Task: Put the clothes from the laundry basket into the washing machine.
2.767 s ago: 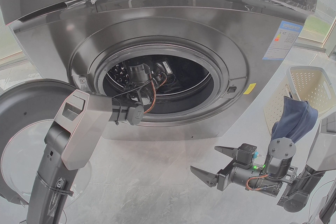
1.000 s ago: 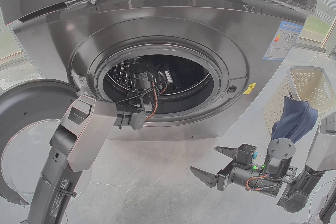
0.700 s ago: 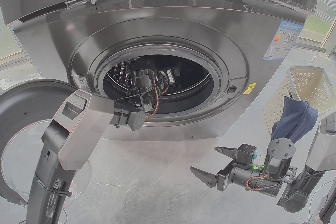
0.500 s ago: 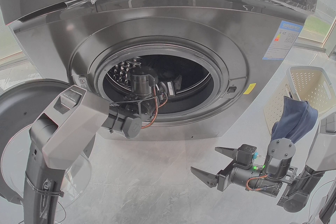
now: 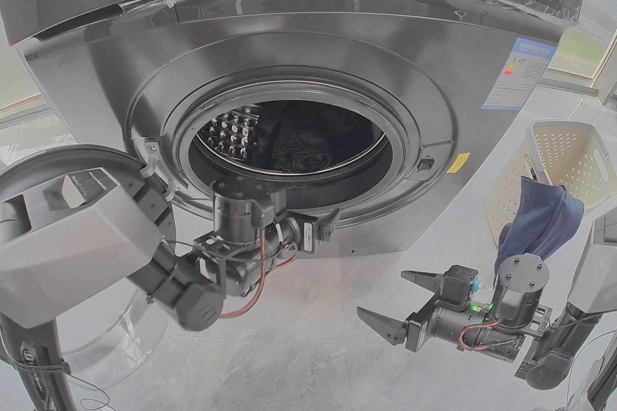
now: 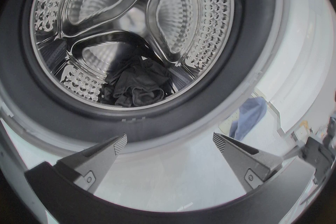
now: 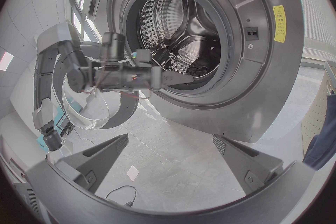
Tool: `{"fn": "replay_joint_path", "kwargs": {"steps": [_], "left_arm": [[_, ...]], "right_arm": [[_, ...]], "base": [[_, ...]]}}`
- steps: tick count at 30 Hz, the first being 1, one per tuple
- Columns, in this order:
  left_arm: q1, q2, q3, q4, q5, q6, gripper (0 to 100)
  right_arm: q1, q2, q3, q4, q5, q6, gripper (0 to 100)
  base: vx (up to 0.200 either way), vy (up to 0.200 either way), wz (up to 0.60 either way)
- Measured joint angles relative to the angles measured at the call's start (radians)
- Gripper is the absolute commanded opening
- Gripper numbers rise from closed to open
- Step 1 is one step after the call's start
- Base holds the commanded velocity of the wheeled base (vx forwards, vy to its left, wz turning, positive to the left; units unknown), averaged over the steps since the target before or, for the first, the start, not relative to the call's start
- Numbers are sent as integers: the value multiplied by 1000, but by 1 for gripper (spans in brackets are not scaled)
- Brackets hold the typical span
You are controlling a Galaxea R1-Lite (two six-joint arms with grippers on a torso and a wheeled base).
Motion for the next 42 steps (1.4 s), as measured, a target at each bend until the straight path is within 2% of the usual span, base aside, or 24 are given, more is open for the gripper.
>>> {"fn": "replay_joint_path", "kwargs": {"steps": [6,12,19,23,27,30,35,42], "left_arm": [[-42,-140,293,-113,-19,14,100],[-72,-338,578,-217,-29,24,100],[-85,-587,757,-260,-31,33,100],[-85,-721,832,-249,-27,52,100],[-78,-841,884,-169,-14,62,100],[-62,-946,906,-54,-7,62,100],[-13,-1166,924,170,-16,63,100],[81,-1479,930,506,-63,63,100]], "right_arm": [[-18,-55,43,0,-13,0,100],[-91,-161,118,1,-30,0,100],[-204,-321,180,19,-48,-3,100],[-241,-410,188,72,-73,-4,100],[-253,-506,190,231,-119,4,100],[-252,-591,190,353,-147,14,100],[-251,-781,191,557,-179,29,100],[-285,-1091,191,843,-200,33,100]], "base": [[0,0,0],[-200,0,0],[-29,0,0],[-100,0,0],[0,0,0],[-200,0,0],[-120,0,0],[-86,0,0]]}}
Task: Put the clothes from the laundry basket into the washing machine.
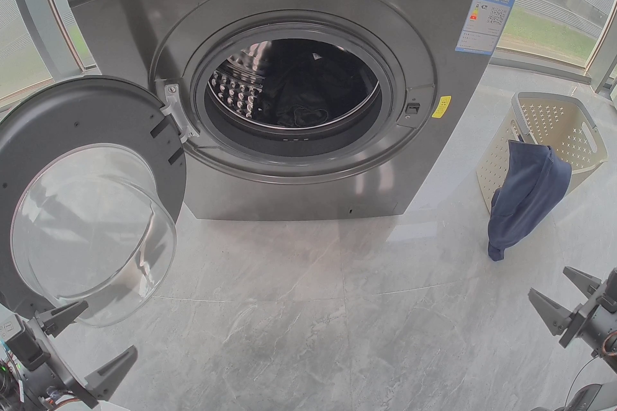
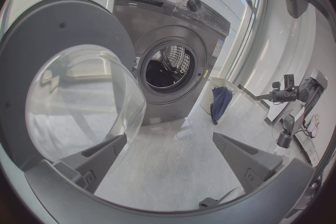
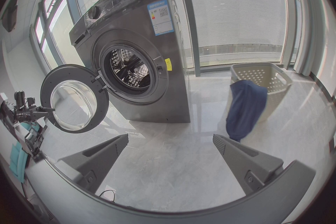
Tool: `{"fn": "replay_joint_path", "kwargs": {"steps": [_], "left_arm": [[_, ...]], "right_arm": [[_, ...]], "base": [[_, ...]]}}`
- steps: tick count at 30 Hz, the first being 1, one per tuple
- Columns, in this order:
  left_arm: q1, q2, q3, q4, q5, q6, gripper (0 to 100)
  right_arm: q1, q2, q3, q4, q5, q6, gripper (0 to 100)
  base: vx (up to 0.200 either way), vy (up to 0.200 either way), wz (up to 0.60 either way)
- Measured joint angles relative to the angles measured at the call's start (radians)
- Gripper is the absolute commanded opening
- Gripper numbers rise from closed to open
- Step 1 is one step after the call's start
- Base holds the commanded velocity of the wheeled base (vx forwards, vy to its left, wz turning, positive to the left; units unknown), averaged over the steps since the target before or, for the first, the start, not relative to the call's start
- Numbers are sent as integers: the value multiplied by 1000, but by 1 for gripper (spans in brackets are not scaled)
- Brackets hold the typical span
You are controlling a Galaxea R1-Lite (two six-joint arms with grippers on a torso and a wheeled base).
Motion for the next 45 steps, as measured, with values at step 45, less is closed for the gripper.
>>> {"fn": "replay_joint_path", "kwargs": {"steps": [45], "left_arm": [[552,-654,0,528,-83,27,100]], "right_arm": [[-427,-857,0,697,114,-125,100]], "base": [[0,0,0]]}}
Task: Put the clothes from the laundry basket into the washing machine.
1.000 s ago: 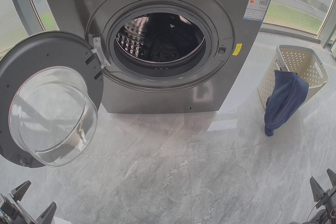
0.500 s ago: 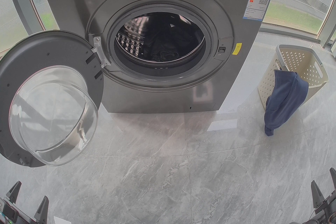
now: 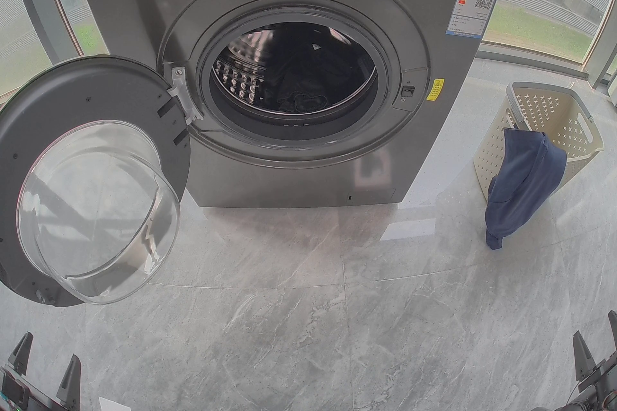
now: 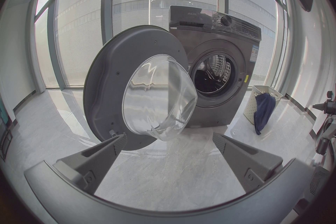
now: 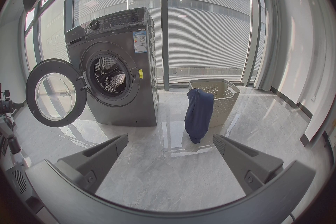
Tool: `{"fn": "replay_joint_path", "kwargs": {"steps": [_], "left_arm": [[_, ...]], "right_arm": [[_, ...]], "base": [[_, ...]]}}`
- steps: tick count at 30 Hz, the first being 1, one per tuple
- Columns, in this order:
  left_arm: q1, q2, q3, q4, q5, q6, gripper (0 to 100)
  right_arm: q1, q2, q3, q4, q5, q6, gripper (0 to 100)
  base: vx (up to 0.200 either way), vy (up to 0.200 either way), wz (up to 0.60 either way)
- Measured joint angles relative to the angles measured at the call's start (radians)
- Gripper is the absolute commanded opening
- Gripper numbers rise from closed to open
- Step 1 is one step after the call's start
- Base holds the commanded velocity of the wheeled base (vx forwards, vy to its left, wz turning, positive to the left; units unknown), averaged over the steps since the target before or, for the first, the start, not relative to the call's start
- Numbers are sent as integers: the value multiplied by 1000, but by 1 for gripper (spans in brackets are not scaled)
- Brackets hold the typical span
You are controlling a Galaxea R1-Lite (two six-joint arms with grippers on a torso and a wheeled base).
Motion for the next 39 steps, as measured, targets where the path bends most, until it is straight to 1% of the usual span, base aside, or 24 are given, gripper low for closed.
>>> {"fn": "replay_joint_path", "kwargs": {"steps": [1,3,5,7,10,12,39], "left_arm": [[0,-1,0,0,11,-5,100],[1,-2,0,0,20,-3,100],[1,-2,0,0,19,13,100],[1,-3,0,-1,9,32,100],[0,-3,0,0,-17,37,100],[0,-3,0,0,-20,39,100],[-1,-2,0,0,-21,36,100]], "right_arm": [[0,0,0,0,0,0,100],[0,0,0,0,0,0,100],[0,0,0,0,0,0,100],[0,0,0,0,0,0,100],[0,0,0,0,0,0,100],[0,0,0,0,0,0,100],[0,0,0,0,0,-1,100]], "base": [[0,0,0],[0,0,0],[0,0,0],[0,0,0],[0,0,0],[0,0,0],[0,-200,0]]}}
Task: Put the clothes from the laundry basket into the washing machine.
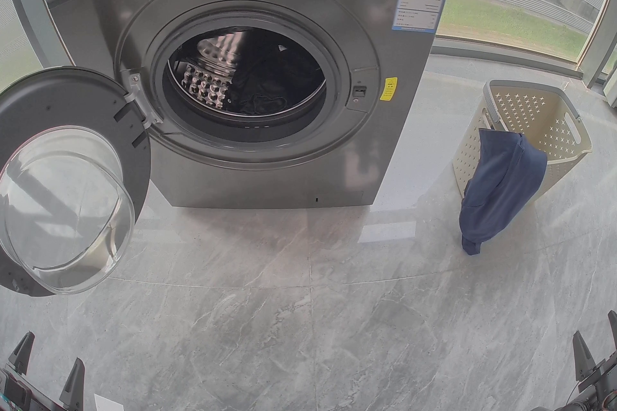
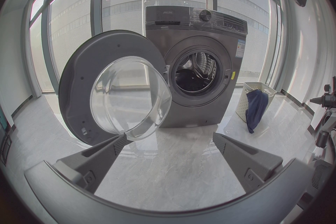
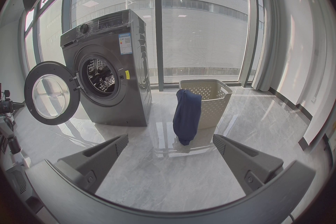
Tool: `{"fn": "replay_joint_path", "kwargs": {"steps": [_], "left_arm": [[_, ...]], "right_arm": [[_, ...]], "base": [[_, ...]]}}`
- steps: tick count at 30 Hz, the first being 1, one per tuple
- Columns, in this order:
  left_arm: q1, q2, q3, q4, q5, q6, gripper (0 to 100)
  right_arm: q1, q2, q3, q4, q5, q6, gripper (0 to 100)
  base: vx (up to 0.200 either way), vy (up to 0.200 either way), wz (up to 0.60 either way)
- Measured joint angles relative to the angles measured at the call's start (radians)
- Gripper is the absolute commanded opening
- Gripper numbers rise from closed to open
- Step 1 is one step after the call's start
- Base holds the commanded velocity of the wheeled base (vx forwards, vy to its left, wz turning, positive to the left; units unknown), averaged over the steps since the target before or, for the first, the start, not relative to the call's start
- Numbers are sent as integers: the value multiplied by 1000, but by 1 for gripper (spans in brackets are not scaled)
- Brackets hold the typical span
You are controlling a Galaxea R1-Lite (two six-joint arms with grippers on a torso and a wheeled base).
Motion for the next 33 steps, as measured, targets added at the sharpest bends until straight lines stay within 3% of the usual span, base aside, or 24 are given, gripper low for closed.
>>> {"fn": "replay_joint_path", "kwargs": {"steps": [12,18,27,33], "left_arm": [[0,1,0,0,-1,0,100],[1,1,0,0,-1,1,100],[0,1,0,0,0,-4,100],[0,1,0,0,3,-11,100]], "right_arm": [[0,0,0,0,0,0,100],[0,1,0,0,0,0,100],[0,1,0,0,0,0,100],[0,2,0,0,0,0,100]], "base": [[0,-150,0],[0,0,0],[0,-200,0],[0,0,0]]}}
